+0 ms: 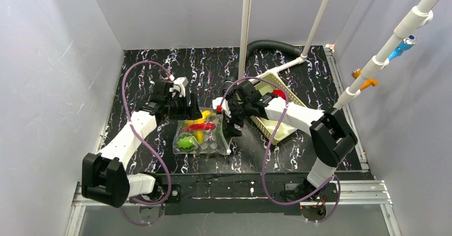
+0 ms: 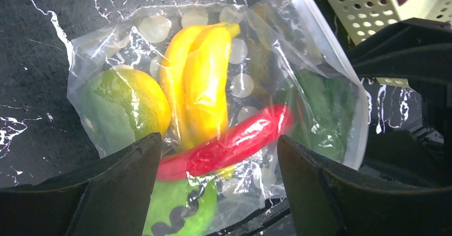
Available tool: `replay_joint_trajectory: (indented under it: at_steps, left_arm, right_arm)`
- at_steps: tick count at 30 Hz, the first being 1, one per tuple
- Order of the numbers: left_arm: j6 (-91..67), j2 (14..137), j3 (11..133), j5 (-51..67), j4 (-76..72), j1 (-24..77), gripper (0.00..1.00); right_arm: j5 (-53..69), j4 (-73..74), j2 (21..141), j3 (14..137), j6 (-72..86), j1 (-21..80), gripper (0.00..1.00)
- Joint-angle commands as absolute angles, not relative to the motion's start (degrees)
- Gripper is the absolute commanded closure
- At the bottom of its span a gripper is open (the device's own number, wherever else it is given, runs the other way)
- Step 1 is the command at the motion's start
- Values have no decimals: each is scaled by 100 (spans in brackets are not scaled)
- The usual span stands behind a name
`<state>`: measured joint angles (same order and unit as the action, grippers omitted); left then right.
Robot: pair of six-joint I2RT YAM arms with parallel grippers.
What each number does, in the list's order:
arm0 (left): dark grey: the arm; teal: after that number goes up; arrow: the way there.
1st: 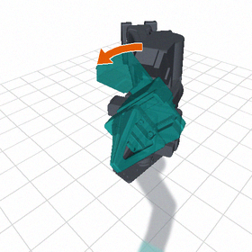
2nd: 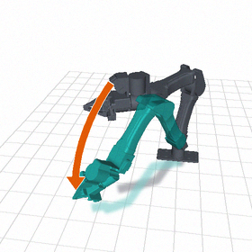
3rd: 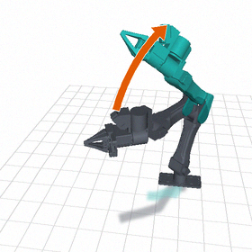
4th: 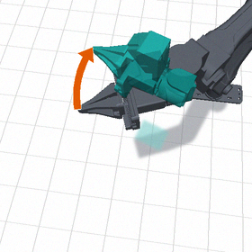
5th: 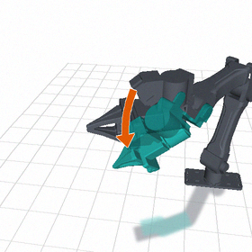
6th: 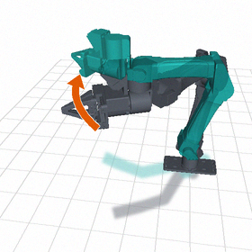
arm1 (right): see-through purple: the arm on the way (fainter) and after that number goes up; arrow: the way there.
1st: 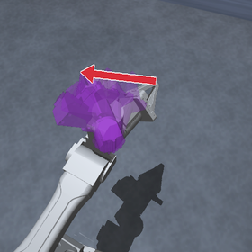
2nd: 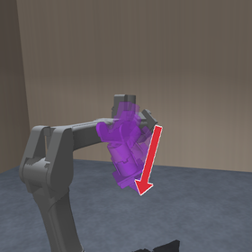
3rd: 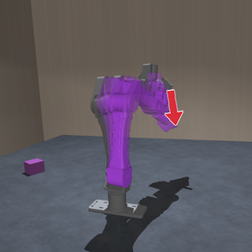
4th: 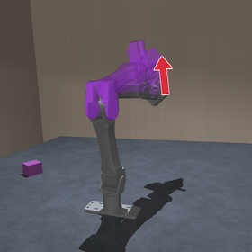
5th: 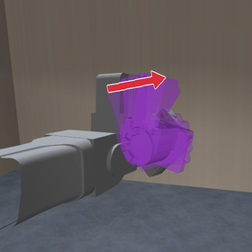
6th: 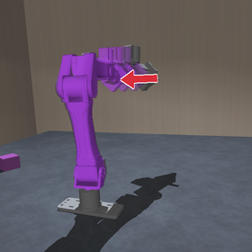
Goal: Open the zip-top bag and remove the fake food
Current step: Pick up the fake vegetable from the zipper food storage bag.
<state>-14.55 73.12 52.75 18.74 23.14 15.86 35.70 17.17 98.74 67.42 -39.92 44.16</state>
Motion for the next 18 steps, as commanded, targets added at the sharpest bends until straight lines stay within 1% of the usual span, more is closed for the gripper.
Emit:
replay_joint_trajectory:
  at_steps: [1, 5, 8, 11, 18]
  left_arm:
    - [-1363, 6619, 5090, 2158, 2306, 1544, 21]
    - [-1171, 5976, 4837, 2052, 2349, 1538, 20]
    - [-1039, 5475, 4513, 1882, 2299, 1526, 14]
    - [-1015, 5081, 4185, 1783, 2211, 1529, 11]
    - [-948, 4898, 4215, 1537, 2300, 1521, 9]
  right_arm:
    - [4090, 1959, 9476, 6559, -4310, 4334, 76]
    - [4328, 2259, 9433, 6606, -4480, 4247, 76]
    - [4377, 2468, 9336, 6559, -4730, 4214, 76]
    - [4261, 2585, 9194, 6496, -4899, 4195, 76]
    - [4108, 2764, 8795, 6348, -5054, 4062, 76]
